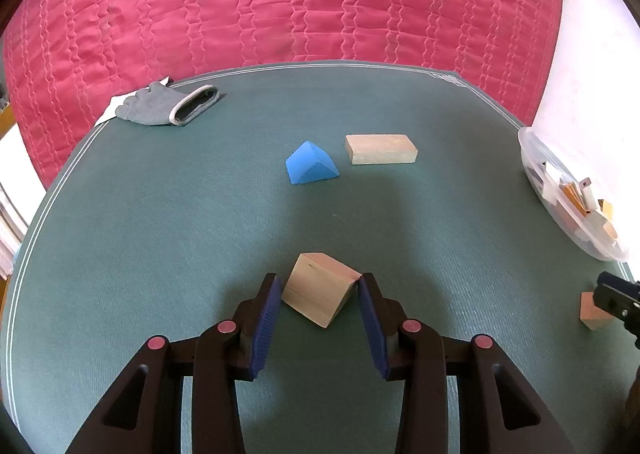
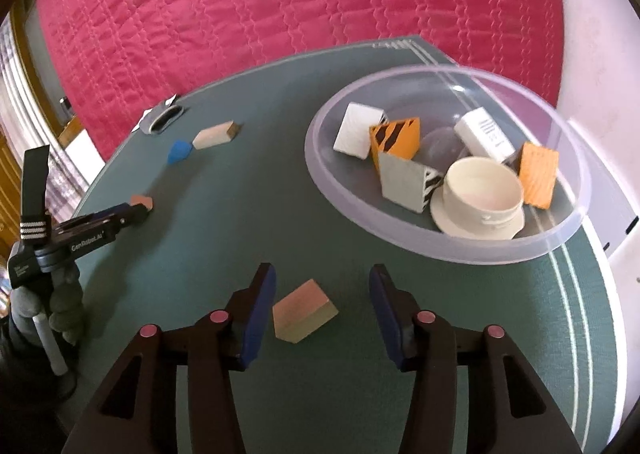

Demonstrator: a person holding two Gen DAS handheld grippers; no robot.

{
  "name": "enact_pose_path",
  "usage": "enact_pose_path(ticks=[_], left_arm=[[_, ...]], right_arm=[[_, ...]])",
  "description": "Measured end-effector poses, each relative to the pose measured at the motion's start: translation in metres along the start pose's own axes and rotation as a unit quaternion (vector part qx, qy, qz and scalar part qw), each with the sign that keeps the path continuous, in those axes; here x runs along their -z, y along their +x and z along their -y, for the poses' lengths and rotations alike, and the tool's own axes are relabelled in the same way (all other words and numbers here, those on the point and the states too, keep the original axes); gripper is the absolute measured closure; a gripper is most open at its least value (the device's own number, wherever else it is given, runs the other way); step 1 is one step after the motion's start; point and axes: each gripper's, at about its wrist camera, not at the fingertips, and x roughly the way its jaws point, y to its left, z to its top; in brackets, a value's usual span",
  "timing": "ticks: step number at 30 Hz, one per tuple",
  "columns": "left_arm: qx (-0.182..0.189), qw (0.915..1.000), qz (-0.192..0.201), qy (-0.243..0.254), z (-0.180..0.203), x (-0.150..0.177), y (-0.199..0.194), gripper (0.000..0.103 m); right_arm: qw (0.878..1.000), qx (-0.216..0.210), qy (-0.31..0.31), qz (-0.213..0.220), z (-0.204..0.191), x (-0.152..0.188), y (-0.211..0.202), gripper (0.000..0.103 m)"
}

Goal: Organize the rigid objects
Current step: 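Carry the pink-faced wedge and wooden cube toward the clear bowl with both grippers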

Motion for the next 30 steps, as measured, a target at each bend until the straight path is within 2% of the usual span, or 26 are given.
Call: enact_pose_path(ticks=[10,20,21,22,24,30], left_arm=[[-0.006,1.0,-0.001,0.0,0.002,0.002,-0.002,0.061],[-0.008,1.0,-0.001,0.001,0.002,0.002,-0.003,0.061],[-0.008,1.0,-0.001,0.001,0.002,0.002,-0.002,0.061],[-0.008,1.0,-0.001,0.001,0.002,0.002,-0.003,0.061],[-0.007,1.0,-0.001,0.001,0.002,0.002,-0.003,0.061],[-0.002,1.0,-0.002,0.003,0.004,0.003,-0.006,0.061]], right_arm=[[0.998,-0.004,-0.067,-0.015,-0.023,0.013,-0.002,0.053],[0.996,0.017,-0.085,-0.004,-0.026,0.012,0.003,0.053],[0.996,0.019,-0.087,-0.004,-0.026,0.012,0.003,0.054],[0.996,0.02,-0.088,-0.003,-0.027,0.012,0.003,0.061],[0.996,0.021,-0.088,-0.003,-0.027,0.012,0.002,0.067],[0.999,0.016,-0.051,0.01,-0.017,0.007,-0.005,0.068]])
